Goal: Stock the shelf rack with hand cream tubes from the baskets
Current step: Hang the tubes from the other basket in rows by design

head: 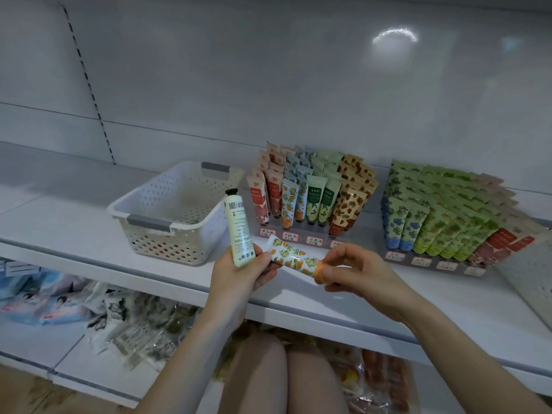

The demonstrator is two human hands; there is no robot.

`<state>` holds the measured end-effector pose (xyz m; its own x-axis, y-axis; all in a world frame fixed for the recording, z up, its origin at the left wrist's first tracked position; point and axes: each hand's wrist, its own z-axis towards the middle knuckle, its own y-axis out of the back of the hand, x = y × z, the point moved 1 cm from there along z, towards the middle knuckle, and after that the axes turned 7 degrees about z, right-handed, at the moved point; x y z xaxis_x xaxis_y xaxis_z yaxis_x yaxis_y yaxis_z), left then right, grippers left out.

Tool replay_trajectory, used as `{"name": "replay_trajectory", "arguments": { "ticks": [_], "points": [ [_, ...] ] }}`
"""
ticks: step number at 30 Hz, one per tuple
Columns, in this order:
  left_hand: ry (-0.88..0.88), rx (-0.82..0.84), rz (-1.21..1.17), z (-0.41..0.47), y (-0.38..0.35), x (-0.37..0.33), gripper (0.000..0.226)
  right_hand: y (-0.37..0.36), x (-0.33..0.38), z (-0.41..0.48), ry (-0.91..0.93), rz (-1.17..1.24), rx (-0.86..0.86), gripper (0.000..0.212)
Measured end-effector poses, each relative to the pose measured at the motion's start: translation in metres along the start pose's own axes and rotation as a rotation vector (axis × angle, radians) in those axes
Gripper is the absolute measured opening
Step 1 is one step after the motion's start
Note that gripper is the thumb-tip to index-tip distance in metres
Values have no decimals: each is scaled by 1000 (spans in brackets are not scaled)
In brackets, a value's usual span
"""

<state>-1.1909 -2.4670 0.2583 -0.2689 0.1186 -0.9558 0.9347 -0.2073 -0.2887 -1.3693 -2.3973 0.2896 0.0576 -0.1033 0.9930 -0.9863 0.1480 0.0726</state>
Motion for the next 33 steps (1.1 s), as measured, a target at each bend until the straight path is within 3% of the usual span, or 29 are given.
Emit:
{"name": "replay_trajectory", "arguments": {
  "ticks": [5, 8, 10, 12, 14, 17, 20, 23, 33],
  "points": [
    [-45, 37, 124, 2, -4, 1, 10, -9, -1, 7, -58, -217, 73, 12],
    [-64, 56, 196, 4, -1, 2, 8, -8, 0, 13, -137, -232, 125, 11],
    [-69, 52, 232, 6, 3, 3, 8, -5, 3, 18, -126, -117, 69, 9],
    [-69, 31, 245, 8, 8, 4, 7, 0, 9, 27, -81, 90, -67, 7],
    [-68, 17, 252, 9, 12, 5, 6, 7, 14, 41, 23, 136, -227, 8],
    [-61, 13, 273, 10, 15, 8, 5, 12, 19, 66, 183, -80, -372, 9],
    [-48, 6, 277, 13, 16, 10, 4, 8, 18, 88, 295, -300, -444, 24],
    [-41, 3, 295, 14, 17, 12, 6, 0, 15, 105, 351, -417, -471, 19],
    [-44, 30, 287, 13, 20, 11, 6, -14, -2, 126, 328, -461, -464, 16]
  ]
}}
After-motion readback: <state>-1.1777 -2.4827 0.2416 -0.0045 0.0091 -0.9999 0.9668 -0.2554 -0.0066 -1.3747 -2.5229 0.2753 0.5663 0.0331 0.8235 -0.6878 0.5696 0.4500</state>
